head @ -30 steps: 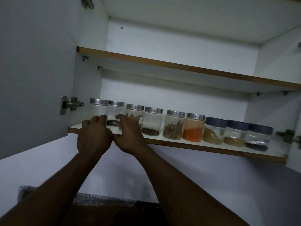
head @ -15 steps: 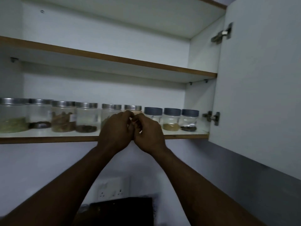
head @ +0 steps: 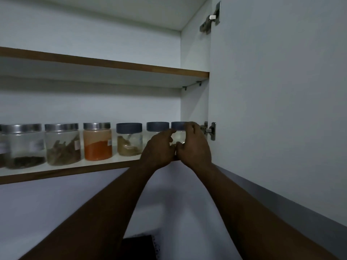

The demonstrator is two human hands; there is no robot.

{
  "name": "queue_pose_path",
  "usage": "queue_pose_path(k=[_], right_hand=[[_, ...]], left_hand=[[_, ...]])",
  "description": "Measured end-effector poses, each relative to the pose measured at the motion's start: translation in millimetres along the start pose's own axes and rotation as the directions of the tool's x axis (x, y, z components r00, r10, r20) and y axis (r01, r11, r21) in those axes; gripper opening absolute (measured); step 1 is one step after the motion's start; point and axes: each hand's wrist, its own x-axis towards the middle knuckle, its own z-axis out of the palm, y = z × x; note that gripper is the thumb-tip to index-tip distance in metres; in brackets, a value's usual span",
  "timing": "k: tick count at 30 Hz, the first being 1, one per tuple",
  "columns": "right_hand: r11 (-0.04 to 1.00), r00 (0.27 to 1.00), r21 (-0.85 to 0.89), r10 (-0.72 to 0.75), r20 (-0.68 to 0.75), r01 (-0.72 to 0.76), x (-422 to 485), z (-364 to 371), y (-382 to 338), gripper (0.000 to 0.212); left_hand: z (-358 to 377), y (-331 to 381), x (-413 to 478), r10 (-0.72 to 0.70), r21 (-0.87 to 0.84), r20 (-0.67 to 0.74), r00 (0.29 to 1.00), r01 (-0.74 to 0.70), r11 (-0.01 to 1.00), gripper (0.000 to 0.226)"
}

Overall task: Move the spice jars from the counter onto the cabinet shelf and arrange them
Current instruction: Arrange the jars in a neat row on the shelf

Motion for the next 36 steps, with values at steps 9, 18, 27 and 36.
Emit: queue_pose_path(k=[9,18,27,36], right_hand=[[0.948,0.972,-0.286,-0.079,0.221,0.142,56,10,27,0.099],[0.94,0.991,-0.314,-0.116,0.065,0.13,68,44,37,0.069],[0.944,0.986,-0.306,-0.083,0.146,0.125,99,75,43,0.071],[0.946,0.959,-0.282,-0.082,0.271,0.16,122,95,60,0.103]], left_hand=[[33,-15,38,-0.071,0.066,-0.054,0.996,0.074,0.995,0.084],[36,-30,62,-0.181,0.12,0.08,0.98,0.171,0.978,0.092],[49,-41,78,-0.186,0.222,0.217,0.958,0.137,0.965,0.09],[49,-54,97,-0.27,0.31,0.351,0.896,0.161,0.937,0.085]])
